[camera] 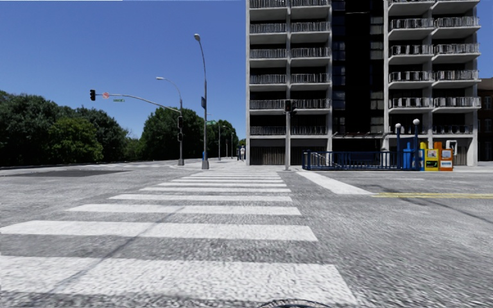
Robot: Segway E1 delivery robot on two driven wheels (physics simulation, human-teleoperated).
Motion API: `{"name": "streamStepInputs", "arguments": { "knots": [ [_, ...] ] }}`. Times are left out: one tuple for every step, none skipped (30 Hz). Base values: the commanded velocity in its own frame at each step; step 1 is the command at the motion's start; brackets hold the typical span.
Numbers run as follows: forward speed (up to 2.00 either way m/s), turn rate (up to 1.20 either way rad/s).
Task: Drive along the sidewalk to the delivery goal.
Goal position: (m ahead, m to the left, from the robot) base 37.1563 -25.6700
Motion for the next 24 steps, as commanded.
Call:
{"name": "streamStepInputs", "arguments": {
  "knots": [
    [2.00,0.00],
    [2.00,0.00],
    [2.00,0.00],
    [2.00,0.00],
    [2.00,0.00],
    [2.00,0.00],
    [2.00,0.00],
    [2.00,0.00],
    [2.00,0.00],
    [2.00,0.00],
    [2.00,0.00],
    [2.00,0.00],
    [2.00,0.00],
    [2.00,0.00],
    [2.00,0.00],
    [2.00,0.00],
    [2.00,0.00],
    [2.00,0.00],
    [2.00,0.00],
    [2.00,0.00],
    [2.00,0.00],
    [2.00,0.00],
    [2.00,0.00],
    [2.00,0.00]
  ]
}}
